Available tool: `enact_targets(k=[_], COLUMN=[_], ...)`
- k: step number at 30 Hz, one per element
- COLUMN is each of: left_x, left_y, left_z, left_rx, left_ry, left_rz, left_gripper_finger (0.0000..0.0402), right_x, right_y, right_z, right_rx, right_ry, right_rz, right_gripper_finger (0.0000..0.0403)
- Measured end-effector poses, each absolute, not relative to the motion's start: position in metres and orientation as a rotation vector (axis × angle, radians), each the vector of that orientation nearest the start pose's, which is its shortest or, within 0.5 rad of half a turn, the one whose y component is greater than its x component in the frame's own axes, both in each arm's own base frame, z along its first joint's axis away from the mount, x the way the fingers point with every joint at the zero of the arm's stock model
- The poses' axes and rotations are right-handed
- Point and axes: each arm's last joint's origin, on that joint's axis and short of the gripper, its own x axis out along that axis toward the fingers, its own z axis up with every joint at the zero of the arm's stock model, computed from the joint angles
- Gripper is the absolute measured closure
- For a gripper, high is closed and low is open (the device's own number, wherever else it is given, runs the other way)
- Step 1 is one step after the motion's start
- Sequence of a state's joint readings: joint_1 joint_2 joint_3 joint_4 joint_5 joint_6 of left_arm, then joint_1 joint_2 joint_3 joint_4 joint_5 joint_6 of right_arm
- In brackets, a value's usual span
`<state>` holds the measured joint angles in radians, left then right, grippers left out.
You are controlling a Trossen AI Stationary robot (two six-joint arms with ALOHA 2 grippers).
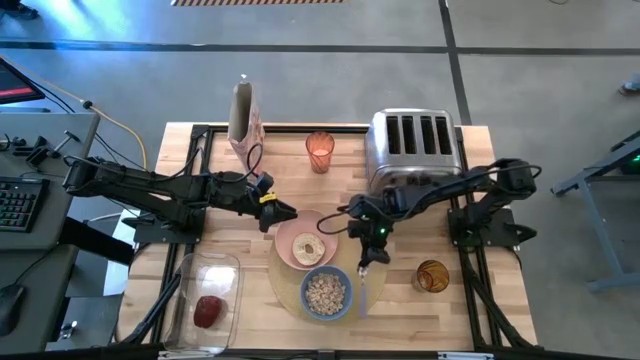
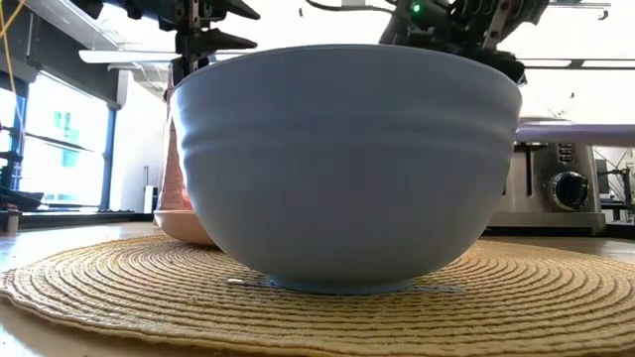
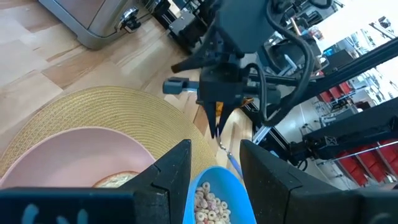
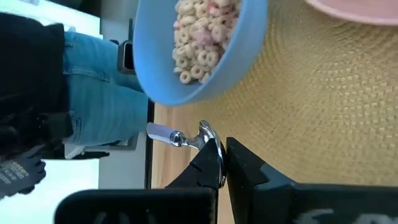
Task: Arrange a breakfast setting
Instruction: Put the blue spoon onto the brown placemat to the right of the blue bowl
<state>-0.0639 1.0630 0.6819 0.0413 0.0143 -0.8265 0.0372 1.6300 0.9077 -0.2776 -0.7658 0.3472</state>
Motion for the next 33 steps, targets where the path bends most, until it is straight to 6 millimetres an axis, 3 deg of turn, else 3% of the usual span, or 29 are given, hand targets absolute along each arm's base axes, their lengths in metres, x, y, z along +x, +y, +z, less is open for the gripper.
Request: enact_targets(k=[20, 33], left_x=[0.231, 0.231], left_y=[-0.015, -0.015], left_z=[0.265, 0.265], left_rx=[-0.808, -0.807], left_ry=[0.369, 0.371], left_rz=[0.075, 0.075], left_gripper_finger=[0.0275, 0.0275], right_x=[0.317, 0.318], right_y=[0.031, 0.029], right_z=[0.136, 0.130], right_rx=[0.695, 0.716], right_ry=[1.177, 1.208], right_rz=[0.532, 0.442], right_gripper_finger=[0.0403, 0.0403])
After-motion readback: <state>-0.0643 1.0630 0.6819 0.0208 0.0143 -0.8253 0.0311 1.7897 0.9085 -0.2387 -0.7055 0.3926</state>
